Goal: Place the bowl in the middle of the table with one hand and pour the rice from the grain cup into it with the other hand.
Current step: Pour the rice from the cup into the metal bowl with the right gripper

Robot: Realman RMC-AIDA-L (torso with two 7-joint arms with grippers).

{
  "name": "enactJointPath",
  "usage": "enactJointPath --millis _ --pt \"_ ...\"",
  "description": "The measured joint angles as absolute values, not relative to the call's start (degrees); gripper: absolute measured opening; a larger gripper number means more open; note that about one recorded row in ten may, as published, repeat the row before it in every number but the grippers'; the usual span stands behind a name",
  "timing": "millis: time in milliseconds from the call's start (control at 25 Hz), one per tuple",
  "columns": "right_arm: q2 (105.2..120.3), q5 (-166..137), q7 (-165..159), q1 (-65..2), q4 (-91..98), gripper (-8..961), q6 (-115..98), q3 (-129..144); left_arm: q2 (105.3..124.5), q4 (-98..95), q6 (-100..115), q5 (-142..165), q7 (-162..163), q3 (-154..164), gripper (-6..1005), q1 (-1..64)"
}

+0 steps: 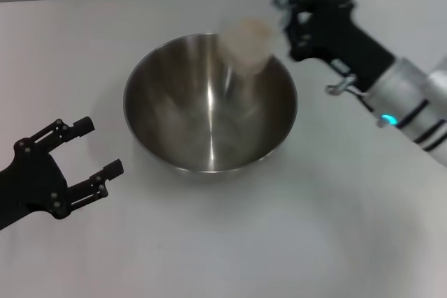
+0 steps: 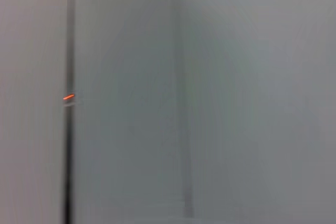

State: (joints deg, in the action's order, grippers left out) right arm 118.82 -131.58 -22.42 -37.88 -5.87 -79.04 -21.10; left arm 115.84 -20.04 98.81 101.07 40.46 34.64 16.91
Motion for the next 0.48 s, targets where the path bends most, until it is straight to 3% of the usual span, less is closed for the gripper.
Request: enactJointPath --millis 200,480 --pt "118.95 -138.1 -23.9 -41.7 -6.1 12 -75.3 -21.1 115.84 -19.9 99.0 101.1 40.4 34.8 800 16.8" --pt "118.97 -139.2 -22.7 -42.1 -5.9 11 -75.3 -21.1 115.84 -19.7 99.3 101.1 40.2 34.7 800 16.5"
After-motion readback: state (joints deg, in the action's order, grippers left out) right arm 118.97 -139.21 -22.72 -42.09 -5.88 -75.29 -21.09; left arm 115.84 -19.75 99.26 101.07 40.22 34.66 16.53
